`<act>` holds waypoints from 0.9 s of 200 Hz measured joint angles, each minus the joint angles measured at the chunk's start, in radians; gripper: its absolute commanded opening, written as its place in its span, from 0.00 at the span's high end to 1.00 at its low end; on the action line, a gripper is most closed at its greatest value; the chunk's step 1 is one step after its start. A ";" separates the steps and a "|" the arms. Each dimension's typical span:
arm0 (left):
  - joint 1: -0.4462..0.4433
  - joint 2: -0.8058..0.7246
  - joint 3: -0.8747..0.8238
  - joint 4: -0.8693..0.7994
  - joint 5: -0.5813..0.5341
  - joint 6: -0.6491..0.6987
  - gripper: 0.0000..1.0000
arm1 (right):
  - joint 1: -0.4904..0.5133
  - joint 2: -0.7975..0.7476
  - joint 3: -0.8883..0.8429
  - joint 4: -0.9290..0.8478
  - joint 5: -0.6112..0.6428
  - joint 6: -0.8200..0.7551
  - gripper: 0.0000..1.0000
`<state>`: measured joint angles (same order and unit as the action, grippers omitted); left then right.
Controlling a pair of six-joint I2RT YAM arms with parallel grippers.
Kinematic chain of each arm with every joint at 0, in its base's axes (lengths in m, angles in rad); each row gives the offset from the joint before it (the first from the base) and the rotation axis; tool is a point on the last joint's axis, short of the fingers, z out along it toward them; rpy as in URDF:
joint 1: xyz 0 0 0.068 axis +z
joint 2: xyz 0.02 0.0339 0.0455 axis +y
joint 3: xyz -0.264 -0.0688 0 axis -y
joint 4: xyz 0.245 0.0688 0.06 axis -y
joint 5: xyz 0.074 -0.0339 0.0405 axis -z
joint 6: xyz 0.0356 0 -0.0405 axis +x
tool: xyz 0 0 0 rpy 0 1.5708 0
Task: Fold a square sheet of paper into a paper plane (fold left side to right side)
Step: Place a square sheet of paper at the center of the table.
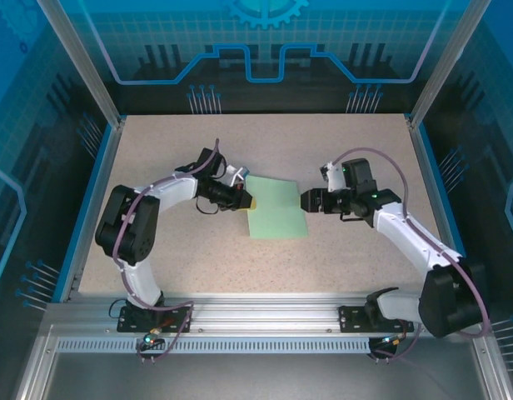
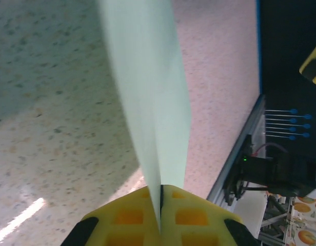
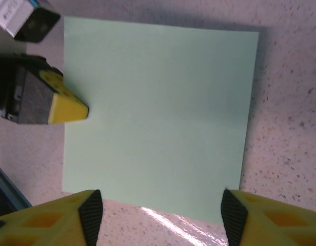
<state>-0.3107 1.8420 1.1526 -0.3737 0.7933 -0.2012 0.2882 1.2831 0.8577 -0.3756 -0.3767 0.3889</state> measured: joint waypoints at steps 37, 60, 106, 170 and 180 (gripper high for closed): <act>0.000 0.055 0.075 -0.130 -0.087 0.048 1.00 | 0.066 0.140 -0.018 0.056 0.008 0.071 0.69; 0.000 0.081 0.125 -0.196 -0.128 0.079 1.00 | 0.094 0.238 0.002 0.063 0.026 0.102 0.79; 0.000 0.103 0.161 -0.274 -0.151 0.108 0.99 | 0.107 0.408 0.117 0.074 0.067 0.129 0.84; 0.000 0.111 0.181 -0.299 -0.141 0.121 0.80 | 0.130 0.518 0.156 0.060 0.105 0.129 0.84; 0.000 0.111 0.181 -0.297 -0.130 0.115 0.77 | 0.134 0.524 0.156 0.052 0.109 0.128 0.83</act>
<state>-0.3107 1.9530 1.3334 -0.6708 0.6632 -0.0860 0.4217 1.8072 1.0138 -0.3237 -0.2672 0.5171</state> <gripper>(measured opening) 0.190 0.164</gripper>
